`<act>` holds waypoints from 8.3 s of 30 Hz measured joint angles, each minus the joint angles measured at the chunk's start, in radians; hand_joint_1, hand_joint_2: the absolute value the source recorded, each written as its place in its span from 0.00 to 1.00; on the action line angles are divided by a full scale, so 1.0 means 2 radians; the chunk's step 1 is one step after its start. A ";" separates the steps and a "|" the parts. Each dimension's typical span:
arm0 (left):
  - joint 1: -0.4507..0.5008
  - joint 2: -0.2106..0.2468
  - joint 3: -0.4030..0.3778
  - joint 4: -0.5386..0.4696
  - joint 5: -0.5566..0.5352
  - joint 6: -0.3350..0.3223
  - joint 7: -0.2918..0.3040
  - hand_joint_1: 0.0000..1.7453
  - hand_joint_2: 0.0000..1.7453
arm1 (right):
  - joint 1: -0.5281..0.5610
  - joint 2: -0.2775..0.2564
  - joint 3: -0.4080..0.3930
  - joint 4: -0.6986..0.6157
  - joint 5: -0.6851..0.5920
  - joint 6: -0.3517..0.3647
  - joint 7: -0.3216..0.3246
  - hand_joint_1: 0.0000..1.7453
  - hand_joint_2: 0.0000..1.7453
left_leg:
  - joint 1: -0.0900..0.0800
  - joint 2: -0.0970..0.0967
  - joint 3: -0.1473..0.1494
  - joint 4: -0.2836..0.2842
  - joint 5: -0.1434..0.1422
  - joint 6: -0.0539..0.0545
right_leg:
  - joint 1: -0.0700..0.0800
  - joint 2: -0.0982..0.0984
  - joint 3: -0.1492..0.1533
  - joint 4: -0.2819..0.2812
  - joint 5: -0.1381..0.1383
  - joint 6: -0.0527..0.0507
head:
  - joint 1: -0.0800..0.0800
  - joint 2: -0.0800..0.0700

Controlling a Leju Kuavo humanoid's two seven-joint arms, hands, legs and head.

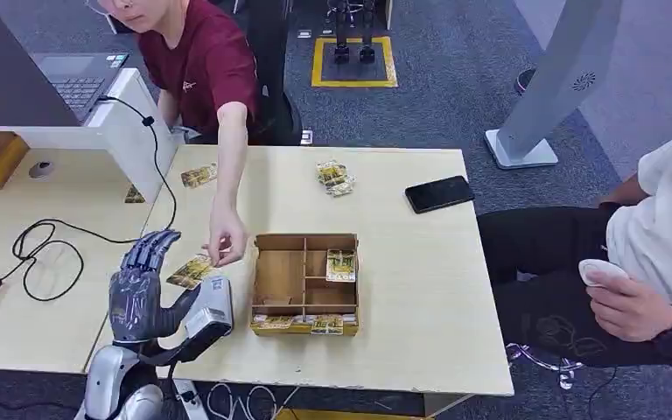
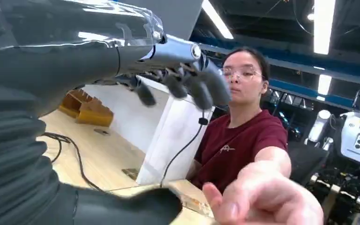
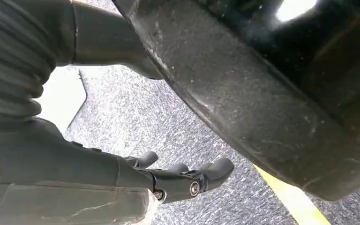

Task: Pass the card to the sensor for recognition and then transmit it.

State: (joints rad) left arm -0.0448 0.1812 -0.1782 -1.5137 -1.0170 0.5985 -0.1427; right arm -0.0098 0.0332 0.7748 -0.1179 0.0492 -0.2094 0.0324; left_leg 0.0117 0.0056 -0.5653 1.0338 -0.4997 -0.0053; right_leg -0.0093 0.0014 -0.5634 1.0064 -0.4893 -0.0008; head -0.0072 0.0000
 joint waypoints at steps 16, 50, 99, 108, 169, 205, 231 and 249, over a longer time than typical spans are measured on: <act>0.000 0.012 -0.002 0.000 0.014 0.000 -0.021 1.00 1.00 | 0.001 0.000 0.003 -0.001 0.008 -0.011 -0.006 0.00 1.00 | 0.000 0.000 0.000 0.000 0.000 0.000 | 0.000 0.000 0.000 0.000 0.000 0.000 | 0.000 0.000; -0.009 -0.023 0.003 0.000 0.264 -0.217 0.071 1.00 1.00 | 0.001 0.007 0.007 0.005 -0.010 -0.026 -0.001 0.00 1.00 | 0.000 0.000 0.000 0.000 0.000 0.000 | 0.000 0.000 0.000 0.000 0.000 0.000 | 0.000 0.000; -0.024 -0.039 0.076 0.137 0.277 -0.176 0.088 1.00 1.00 | 0.003 0.008 0.028 -0.001 0.015 -0.040 0.009 0.00 1.00 | 0.000 0.000 0.000 0.000 0.000 0.000 | 0.000 0.000 0.000 0.000 0.000 0.000 | 0.000 0.000; -0.026 -0.050 0.056 0.032 0.311 -0.166 0.005 1.00 1.00 | 0.003 0.008 0.028 -0.001 0.008 -0.040 0.009 0.00 1.00 | 0.000 0.000 0.000 0.000 0.000 0.000 | 0.000 0.000 0.000 0.000 0.000 0.000 | 0.000 0.000; -0.162 -0.011 0.035 0.135 0.019 0.035 -0.010 0.00 1.00 | 0.000 0.000 0.052 -0.015 0.035 -0.018 0.012 0.00 1.00 | 0.000 0.000 0.000 0.000 0.001 -0.001 | 0.000 0.000 0.000 0.001 0.001 -0.001 | 0.000 0.000; 0.007 0.047 -0.188 -0.067 -0.006 -0.088 -0.065 0.00 1.00 | 0.006 0.003 0.046 -0.007 0.008 -0.030 0.002 0.00 1.00 | 0.000 0.000 -0.001 0.000 0.001 -0.001 | 0.000 0.000 -0.001 0.001 0.001 -0.001 | 0.000 0.000; -0.011 0.026 -0.214 0.065 -0.166 -0.019 0.068 0.00 1.00 | 0.004 0.005 0.047 -0.004 0.018 -0.028 0.011 0.00 1.00 | 0.000 0.000 0.000 0.000 0.001 -0.001 | 0.000 0.000 -0.001 0.001 0.001 -0.001 | 0.000 0.000; -0.027 -0.002 -0.189 0.105 -0.139 -0.017 0.075 0.00 1.00 | 0.004 0.005 0.047 -0.007 0.021 -0.029 0.016 0.00 1.00 | 0.000 0.000 0.000 0.000 0.001 -0.001 | 0.000 0.000 -0.001 0.001 0.001 -0.001 | 0.000 0.000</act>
State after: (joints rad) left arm -0.0982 0.1770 -0.5562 -1.3046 -1.2947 0.5650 0.0069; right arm -0.0018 0.0423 0.8694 -0.1312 0.0912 -0.2682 0.0645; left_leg 0.0121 0.0050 -0.5662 1.0338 -0.4977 -0.0081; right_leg -0.0091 0.0008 -0.5648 1.0086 -0.4877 -0.0033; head -0.0072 0.0000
